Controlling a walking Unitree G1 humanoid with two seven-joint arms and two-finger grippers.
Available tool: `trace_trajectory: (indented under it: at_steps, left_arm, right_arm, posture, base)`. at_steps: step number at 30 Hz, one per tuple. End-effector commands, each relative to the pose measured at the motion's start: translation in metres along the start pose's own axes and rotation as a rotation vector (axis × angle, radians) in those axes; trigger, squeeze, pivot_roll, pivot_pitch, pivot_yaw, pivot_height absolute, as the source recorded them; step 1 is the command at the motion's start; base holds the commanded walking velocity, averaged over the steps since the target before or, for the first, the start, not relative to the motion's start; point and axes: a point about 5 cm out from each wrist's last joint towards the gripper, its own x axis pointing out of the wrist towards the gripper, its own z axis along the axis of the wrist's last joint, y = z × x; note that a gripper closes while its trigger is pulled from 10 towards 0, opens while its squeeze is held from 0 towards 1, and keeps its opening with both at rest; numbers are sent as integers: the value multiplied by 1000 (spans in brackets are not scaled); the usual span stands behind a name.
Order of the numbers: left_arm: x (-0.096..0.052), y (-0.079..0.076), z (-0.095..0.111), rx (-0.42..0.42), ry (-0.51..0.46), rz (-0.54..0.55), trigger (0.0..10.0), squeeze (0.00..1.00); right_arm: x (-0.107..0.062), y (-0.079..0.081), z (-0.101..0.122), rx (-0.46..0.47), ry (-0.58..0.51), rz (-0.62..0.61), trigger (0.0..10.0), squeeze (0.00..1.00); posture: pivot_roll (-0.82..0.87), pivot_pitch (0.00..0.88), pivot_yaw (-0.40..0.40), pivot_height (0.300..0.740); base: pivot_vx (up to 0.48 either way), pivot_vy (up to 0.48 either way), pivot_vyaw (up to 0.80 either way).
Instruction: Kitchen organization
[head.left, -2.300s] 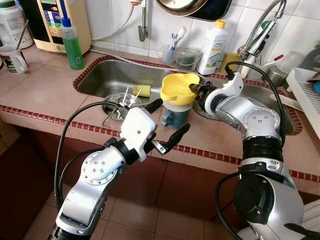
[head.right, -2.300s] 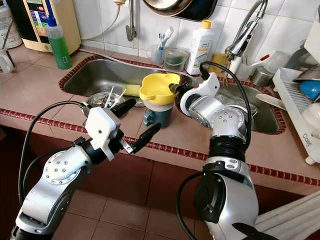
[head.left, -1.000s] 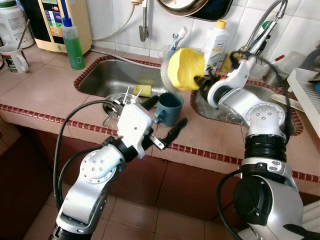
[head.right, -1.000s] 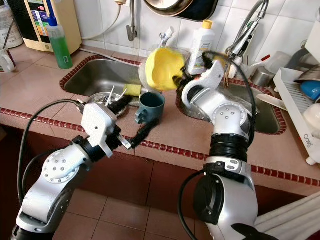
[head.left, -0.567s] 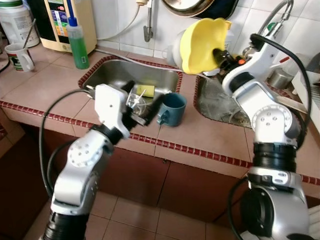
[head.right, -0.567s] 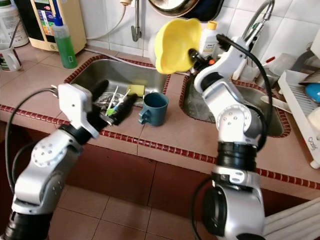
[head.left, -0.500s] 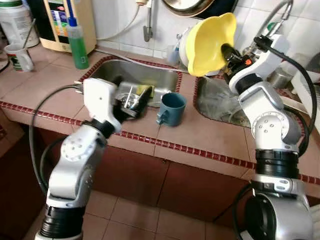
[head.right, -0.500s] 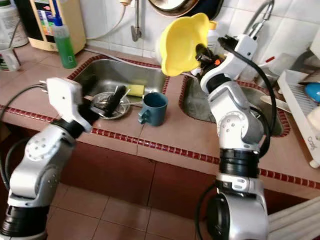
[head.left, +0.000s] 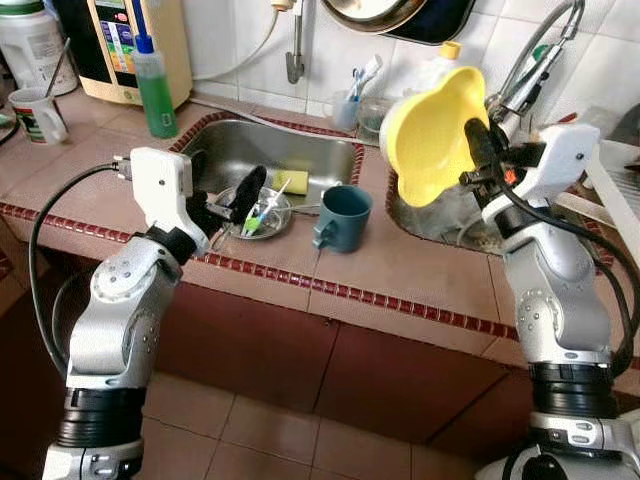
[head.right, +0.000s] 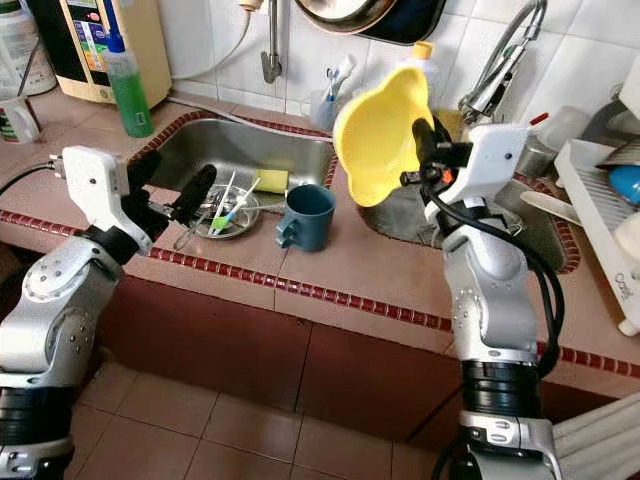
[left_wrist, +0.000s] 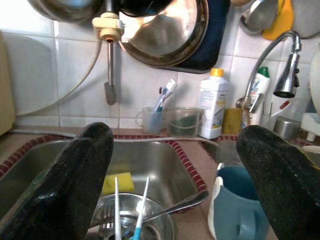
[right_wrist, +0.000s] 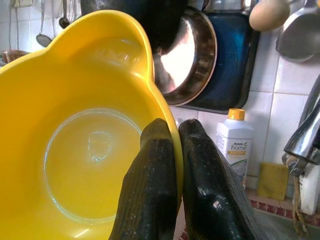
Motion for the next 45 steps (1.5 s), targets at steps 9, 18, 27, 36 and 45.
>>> trace_trajectory:
  at_steps: [9, 18, 27, 36, 45]
  left_arm:
    - [7, -8, -2, 0, 9, -58, 10000, 0]
    - [9, -11, -4, 6, 10, -75, 10000, 0]
    - [10, -10, -4, 9, 7, -77, 10000, 0]
    - [9, -10, -4, 14, 6, -78, 10000, 0]
    - [9, -10, -4, 15, 6, -79, 10000, 0]
  right_arm:
    - [-6, -6, 12, -46, -82, -27, 10000, 0]
    - [-7, -6, 11, -54, -90, -24, 10000, 0]
    - [-6, -5, 12, -58, -92, -17, 10000, 0]
    - [-6, -4, 12, -60, -92, -8, 10000, 0]
    - [-5, -4, 12, -63, -90, -2, 10000, 0]
  posture:
    - [-74, 0, -54, 740]
    - [-79, 0, -47, 740]
    - [-78, 0, -50, 740]
    - [-77, 0, -50, 740]
    - [-79, 0, -52, 740]
  base:
    - [93, 0, 0]
    - [309, 0, 0]
    - [323, 0, 0]
    - [323, 0, 0]
    - [324, 0, 0]
